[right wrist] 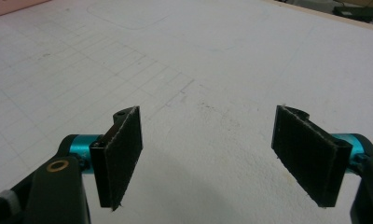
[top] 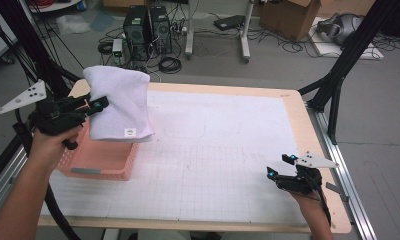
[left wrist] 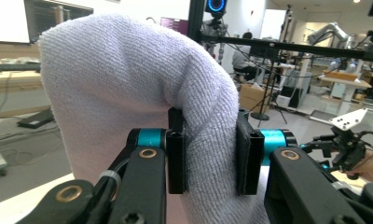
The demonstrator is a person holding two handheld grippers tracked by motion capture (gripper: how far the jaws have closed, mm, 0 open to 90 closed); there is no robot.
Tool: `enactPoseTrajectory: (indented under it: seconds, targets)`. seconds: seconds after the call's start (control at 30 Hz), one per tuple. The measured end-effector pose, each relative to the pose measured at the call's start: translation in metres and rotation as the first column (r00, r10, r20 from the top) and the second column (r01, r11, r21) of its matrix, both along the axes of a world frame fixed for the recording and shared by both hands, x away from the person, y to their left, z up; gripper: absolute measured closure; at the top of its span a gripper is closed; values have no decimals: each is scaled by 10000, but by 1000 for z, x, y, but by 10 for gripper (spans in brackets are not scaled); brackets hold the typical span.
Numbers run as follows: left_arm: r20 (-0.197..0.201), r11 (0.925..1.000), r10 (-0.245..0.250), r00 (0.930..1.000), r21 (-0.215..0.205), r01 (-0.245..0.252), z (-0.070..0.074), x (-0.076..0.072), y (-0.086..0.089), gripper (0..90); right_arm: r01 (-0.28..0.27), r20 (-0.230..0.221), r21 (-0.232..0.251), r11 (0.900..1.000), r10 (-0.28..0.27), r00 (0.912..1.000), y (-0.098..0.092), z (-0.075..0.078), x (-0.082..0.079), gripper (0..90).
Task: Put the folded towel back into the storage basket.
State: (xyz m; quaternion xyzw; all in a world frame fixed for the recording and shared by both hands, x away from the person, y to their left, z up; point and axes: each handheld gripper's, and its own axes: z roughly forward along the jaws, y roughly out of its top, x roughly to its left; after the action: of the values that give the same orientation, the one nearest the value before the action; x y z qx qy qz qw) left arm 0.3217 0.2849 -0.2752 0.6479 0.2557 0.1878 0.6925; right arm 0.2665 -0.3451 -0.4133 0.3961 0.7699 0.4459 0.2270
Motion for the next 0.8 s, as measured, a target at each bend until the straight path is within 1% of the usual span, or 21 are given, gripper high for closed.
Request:
enactPoseTrajectory:
  seconds: [0.17,0.43,0.5,0.6,0.8]
  targets:
    - [82,9999,153,9998,-55,-153,2,-4,15,707,21,-4,-47,10000,-21,10000,0,0,0,235]
    - [-21,9992,376,9993,-125,-376,1,-6,37,707,45,-15,-49,10000,-45,10000,0,0,0,235]
    - [-92,9989,452,9989,-116,-453,-1,-5,42,707,58,-73,-42,10000,-59,10000,0,-1,0,234]
    - [-228,9986,529,9983,-62,-530,-6,-4,48,707,40,-35,-63,10000,-40,10000,0,-1,1,234]
    - [-595,9980,623,9963,93,-619,-21,0,55,706,33,-25,-126,9999,-33,10000,1,-1,1,235]
